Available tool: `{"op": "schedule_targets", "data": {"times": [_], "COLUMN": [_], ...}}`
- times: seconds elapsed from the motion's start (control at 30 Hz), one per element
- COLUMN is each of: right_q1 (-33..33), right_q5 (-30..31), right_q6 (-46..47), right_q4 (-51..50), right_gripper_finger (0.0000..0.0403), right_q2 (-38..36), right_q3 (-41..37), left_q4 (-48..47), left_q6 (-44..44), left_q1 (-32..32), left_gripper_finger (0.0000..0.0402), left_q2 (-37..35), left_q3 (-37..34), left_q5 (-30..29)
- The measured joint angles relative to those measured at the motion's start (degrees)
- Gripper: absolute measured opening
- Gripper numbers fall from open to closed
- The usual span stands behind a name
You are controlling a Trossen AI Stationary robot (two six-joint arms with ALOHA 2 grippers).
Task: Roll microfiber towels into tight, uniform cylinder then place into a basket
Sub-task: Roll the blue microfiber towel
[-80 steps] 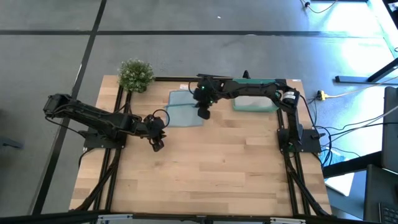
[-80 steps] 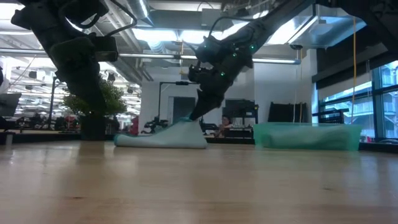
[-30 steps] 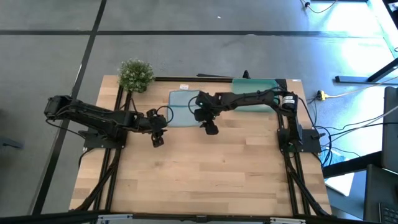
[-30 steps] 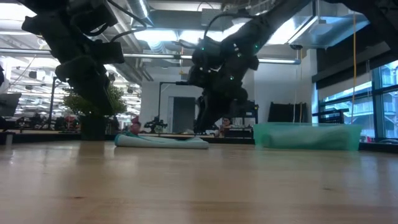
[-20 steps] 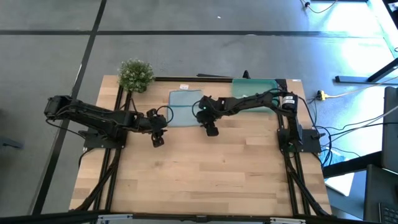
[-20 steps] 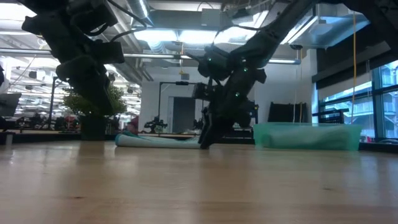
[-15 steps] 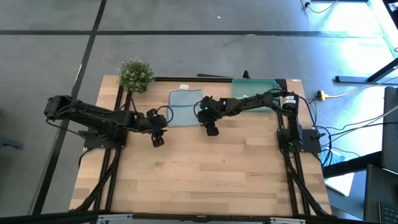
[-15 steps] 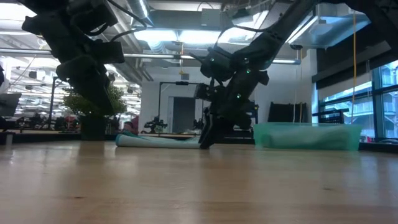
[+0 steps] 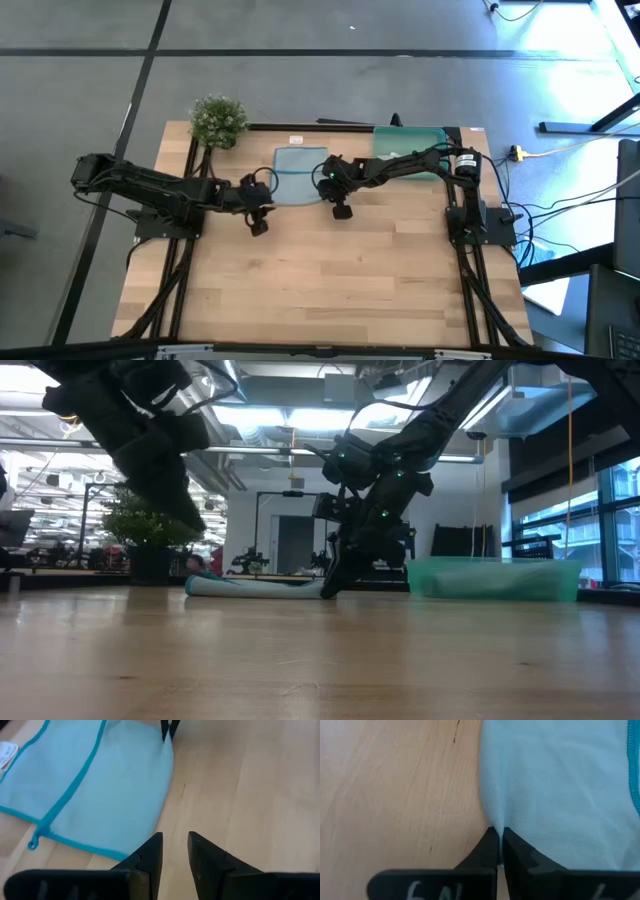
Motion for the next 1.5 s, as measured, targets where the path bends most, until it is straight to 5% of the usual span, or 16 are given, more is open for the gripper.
{"op": "schedule_targets", "data": {"times": [0.53,0.9,1.5], "right_q1": [0.0,0.0,-0.02], "right_q5": [-0.17,-0.2,-1.51], "right_q6": [3.0,3.15,3.17], "right_q4": [0.32,1.1,1.36], "right_gripper_finger": [0.0011,0.001,0.001], "right_q2": [0.16,0.17,0.22], "right_q3": [-0.07,-0.13,-0.13], "left_q4": [0.57,1.24,3.2], "left_q6": [-2.91,15.25,17.78], "left_q1": [-0.07,1.08,5.25], "left_gripper_finger": [0.0091,0.0089,0.0087], "left_q2": [0.0,10.39,16.09], "left_q3": [-0.02,-0.04,-0.04], "left_q5": [0.13,-2.13,-6.64]}}
